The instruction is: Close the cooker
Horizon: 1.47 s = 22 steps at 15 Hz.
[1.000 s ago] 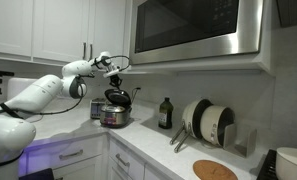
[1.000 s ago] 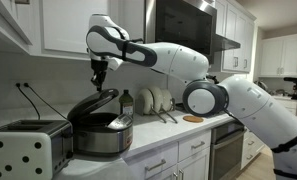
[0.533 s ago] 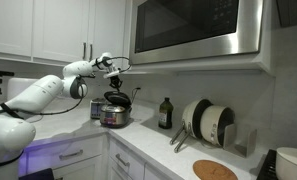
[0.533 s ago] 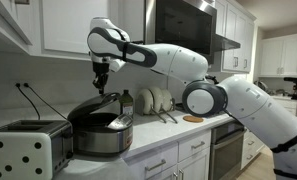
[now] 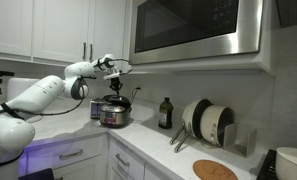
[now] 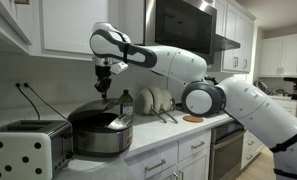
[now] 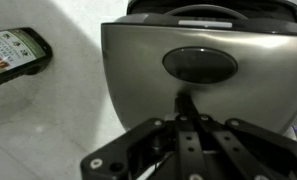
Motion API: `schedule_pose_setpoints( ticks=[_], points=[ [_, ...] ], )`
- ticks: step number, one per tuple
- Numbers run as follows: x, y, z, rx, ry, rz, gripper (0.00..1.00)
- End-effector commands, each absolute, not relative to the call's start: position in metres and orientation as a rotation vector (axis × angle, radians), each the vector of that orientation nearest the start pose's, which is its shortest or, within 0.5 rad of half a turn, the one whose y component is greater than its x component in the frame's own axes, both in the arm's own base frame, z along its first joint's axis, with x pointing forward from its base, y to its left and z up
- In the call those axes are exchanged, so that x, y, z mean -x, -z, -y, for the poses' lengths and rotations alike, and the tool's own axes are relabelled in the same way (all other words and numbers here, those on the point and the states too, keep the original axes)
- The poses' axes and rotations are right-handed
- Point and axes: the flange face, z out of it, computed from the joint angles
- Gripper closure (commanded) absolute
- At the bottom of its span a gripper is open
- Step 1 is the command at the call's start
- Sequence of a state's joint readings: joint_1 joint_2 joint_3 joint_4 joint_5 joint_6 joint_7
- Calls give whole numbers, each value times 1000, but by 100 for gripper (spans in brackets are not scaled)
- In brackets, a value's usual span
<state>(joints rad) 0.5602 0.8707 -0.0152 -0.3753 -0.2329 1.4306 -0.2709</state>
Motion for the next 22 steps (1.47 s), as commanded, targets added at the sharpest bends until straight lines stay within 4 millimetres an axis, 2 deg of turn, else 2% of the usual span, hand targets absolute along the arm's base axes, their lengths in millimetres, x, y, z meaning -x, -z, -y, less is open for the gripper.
schedule_pose_setpoints(
  ticks=[1,15,22],
  points=[
    [-643,-572,-364,3088,269,1175,100],
    [-643,-543,-364,3074,103,1030,100],
    [-649,-540,-367,3075,159,1009,100]
  ],
)
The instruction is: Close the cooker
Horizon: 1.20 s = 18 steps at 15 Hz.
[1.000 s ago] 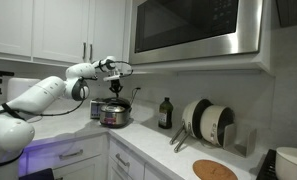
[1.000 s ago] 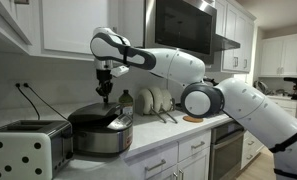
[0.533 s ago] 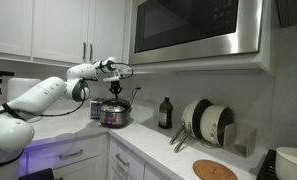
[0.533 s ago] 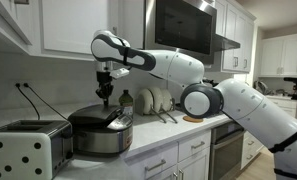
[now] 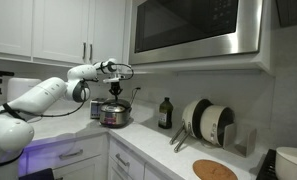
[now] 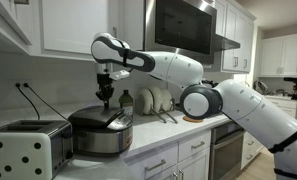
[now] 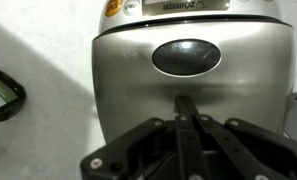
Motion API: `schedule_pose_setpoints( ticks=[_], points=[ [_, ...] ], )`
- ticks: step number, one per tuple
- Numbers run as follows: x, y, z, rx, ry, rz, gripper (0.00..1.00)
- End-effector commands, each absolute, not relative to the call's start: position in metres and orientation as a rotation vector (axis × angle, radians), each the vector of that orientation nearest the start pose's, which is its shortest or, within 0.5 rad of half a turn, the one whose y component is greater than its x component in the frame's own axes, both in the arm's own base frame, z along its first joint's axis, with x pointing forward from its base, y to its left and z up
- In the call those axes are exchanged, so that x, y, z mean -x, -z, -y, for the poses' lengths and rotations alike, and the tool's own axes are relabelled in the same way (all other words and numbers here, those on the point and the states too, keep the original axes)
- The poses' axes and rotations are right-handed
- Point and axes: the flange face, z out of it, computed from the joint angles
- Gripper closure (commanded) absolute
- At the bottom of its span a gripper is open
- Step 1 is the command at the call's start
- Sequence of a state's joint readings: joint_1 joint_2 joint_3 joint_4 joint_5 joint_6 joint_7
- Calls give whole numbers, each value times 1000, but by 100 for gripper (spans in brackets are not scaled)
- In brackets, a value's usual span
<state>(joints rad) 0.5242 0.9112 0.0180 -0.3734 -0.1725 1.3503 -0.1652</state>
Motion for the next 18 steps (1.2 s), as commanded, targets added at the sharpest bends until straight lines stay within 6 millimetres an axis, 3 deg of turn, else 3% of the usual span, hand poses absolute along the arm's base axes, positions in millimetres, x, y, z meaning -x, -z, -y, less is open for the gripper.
schedule_pose_setpoints(
  ticks=[1,4,8,18],
  points=[
    [-651,-541,-369,3068,195,1012,100],
    [-656,-546,-377,3048,308,1018,100],
    [-660,-537,-381,3058,325,1033,100],
    [-661,-513,-365,3244,180,840,100]
  ],
)
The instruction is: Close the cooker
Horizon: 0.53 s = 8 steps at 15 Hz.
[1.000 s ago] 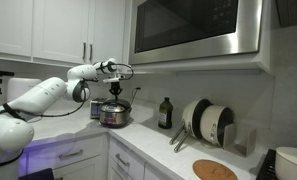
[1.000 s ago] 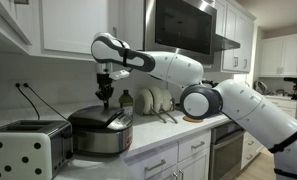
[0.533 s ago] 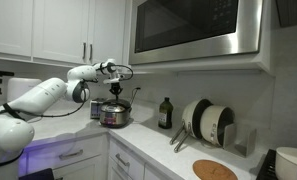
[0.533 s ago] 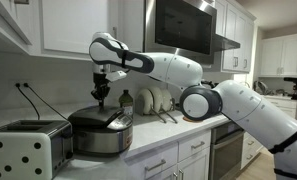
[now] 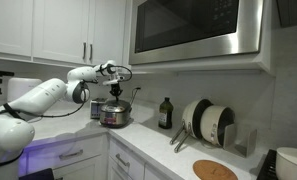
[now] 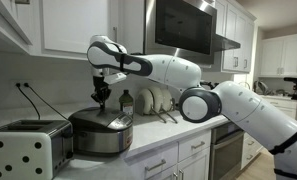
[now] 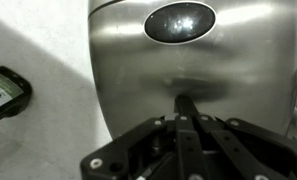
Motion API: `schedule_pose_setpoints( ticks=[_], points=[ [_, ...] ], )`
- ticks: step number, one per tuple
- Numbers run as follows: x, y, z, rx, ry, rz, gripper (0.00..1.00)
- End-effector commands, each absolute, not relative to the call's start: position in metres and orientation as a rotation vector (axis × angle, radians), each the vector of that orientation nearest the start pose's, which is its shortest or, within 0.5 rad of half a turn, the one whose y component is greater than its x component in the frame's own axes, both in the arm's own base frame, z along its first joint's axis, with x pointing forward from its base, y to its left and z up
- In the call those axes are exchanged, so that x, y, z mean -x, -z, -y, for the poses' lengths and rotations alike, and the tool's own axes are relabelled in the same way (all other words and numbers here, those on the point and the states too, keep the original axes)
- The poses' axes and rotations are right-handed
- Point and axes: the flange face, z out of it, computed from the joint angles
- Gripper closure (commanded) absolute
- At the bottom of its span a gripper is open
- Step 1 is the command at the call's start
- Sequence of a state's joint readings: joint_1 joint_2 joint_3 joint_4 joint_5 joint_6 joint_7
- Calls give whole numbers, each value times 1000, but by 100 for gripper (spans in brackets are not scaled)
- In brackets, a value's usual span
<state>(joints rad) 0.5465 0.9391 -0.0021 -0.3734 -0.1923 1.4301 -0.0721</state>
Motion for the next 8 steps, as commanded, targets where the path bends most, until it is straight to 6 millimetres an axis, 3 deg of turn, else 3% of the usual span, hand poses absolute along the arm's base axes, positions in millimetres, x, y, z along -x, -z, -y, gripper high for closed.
schedule_pose_setpoints(
  ticks=[1,8],
  points=[
    [-661,-512,-363,3258,168,803,100],
    [-656,-510,-360,3319,121,626,100]
  ],
)
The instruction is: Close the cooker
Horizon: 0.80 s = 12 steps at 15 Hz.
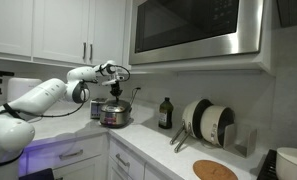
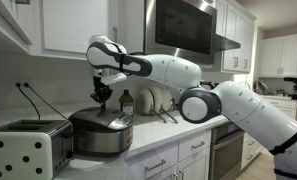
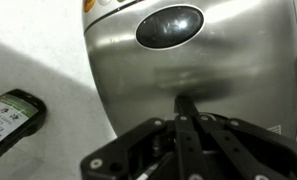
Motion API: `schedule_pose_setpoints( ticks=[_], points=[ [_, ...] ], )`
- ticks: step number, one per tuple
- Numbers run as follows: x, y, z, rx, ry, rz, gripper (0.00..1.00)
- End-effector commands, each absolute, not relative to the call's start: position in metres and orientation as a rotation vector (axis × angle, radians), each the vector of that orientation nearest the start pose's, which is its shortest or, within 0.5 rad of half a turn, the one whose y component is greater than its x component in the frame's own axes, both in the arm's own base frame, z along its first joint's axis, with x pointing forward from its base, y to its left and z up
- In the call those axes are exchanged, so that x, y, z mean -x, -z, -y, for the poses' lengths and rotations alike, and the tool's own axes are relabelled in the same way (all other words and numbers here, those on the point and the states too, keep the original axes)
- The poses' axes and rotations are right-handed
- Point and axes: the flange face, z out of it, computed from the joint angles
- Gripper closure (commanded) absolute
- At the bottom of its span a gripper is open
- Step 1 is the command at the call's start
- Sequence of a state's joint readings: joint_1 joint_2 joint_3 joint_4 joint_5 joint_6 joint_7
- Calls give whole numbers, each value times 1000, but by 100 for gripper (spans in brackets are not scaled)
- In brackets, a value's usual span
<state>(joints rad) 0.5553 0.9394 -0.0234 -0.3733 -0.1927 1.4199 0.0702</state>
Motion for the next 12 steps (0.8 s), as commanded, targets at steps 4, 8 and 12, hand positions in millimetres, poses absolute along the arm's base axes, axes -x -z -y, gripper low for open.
schedule_pose_setpoints(
  ticks=[4,8,12],
  points=[
    [-655,-531,-365,3269,232,676,66],
    [-647,-575,-368,3182,386,721,35],
    [-626,-635,-379,3052,581,799,7]
  ],
)
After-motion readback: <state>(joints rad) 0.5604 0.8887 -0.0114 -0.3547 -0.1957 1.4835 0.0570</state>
